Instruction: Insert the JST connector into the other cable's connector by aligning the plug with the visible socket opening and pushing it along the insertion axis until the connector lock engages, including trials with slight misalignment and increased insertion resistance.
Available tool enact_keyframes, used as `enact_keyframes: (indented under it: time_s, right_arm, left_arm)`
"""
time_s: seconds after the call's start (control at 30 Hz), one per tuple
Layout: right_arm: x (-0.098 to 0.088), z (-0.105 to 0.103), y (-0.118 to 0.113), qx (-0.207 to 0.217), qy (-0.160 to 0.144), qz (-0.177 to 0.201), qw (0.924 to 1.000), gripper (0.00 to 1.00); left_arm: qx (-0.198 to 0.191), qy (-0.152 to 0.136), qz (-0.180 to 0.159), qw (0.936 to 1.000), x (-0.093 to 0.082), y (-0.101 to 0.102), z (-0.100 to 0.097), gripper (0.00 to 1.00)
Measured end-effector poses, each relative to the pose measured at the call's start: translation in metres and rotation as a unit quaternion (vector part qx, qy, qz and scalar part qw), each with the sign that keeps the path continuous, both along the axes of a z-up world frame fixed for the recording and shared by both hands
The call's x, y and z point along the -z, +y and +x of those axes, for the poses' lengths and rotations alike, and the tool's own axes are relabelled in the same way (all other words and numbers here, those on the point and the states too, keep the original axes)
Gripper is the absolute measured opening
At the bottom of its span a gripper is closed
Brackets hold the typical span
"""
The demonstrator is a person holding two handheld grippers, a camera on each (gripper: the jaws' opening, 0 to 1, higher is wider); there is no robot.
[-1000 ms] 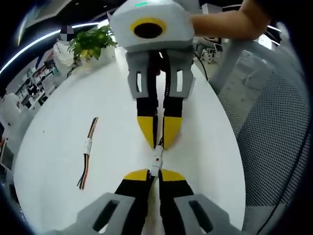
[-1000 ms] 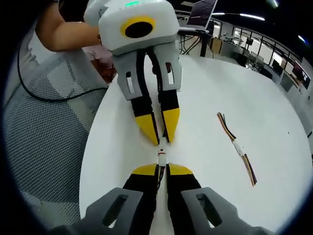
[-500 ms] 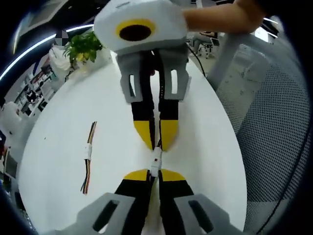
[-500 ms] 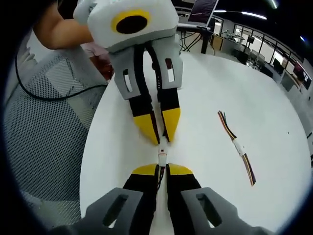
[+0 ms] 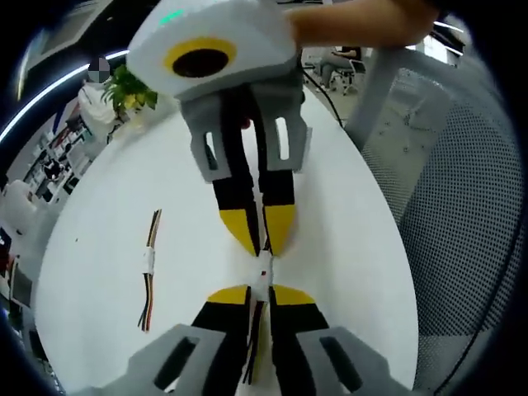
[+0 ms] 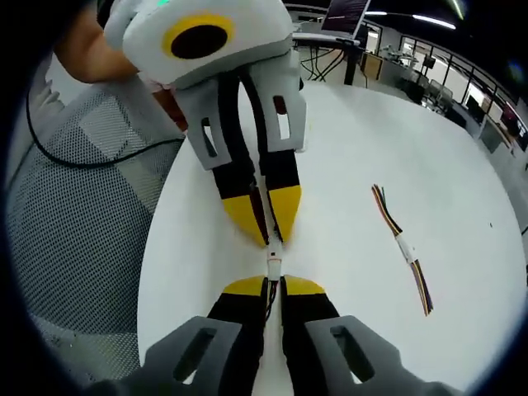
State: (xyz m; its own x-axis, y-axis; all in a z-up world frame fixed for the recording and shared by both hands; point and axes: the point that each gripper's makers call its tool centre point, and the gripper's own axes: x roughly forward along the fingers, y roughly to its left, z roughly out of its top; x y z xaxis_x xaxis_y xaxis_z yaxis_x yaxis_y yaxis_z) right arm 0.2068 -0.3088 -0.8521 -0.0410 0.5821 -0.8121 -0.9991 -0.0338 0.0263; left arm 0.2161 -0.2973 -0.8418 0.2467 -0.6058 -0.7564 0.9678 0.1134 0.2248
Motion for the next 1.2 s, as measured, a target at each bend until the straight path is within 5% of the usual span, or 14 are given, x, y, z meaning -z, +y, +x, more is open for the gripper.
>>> enact_keyframes:
  time_s: [0.17,0.33,1.2]
  right_arm:
    - [0.001,0.0,-0.001,0.001,0.003,-0.002,1.0,0.03]
    - [0.0,0.0,-0.001,0.004,0.007,0.003,1.0,0.03]
    - [-0.007,0.002,0.003,0.0,-0.003,0.0,1.0,0.03]
  left_arm:
    - [-0.009,0.027,-0.006,0.9996,0.006,0.004,-0.005,0.09]
    - [-0.011,0.023,0.001,0.9997,0.007,0.007,-0.002,0.01]
    - [-0.02,0.021,-0.026,0.9992,-0.006,0.002,0.001,0.0]
